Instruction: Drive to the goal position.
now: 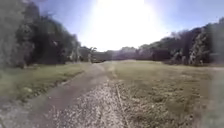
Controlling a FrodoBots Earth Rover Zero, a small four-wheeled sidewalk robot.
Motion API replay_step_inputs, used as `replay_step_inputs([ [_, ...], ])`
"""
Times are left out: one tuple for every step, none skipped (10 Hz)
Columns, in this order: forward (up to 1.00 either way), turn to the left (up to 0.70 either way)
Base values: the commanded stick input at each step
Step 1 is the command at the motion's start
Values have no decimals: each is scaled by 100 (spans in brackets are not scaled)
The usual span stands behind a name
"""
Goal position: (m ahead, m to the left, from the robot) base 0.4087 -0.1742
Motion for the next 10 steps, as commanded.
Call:
replay_step_inputs([
  [0, 50],
  [0, 50],
  [10, 0],
  [39, 0],
  [47, 0],
  [50, 0],
  [50, 0],
  [42, 0],
  [30, 0],
  [30, 0],
])
